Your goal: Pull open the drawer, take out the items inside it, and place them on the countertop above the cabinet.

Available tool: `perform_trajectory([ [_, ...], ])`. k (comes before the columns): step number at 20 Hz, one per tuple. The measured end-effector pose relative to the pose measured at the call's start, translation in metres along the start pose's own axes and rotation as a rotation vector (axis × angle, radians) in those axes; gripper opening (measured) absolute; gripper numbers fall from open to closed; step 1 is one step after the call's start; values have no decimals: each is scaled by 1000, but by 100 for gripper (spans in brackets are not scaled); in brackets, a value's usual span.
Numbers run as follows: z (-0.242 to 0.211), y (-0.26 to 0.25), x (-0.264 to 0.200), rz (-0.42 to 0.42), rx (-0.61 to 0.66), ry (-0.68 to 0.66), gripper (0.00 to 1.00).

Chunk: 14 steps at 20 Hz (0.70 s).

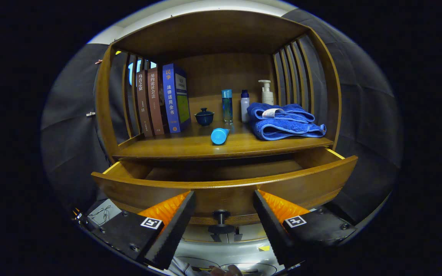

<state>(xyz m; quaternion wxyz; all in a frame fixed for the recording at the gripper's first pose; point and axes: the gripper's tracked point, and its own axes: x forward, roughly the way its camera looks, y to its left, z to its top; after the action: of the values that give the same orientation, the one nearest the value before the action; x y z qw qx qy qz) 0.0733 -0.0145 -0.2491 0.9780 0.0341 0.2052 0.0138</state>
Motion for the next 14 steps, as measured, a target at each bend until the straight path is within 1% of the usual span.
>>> perform_trajectory([
  [8,8,0,44,-2,28,31,100],
  [14,11,0,57,-16,16,30,100],
])
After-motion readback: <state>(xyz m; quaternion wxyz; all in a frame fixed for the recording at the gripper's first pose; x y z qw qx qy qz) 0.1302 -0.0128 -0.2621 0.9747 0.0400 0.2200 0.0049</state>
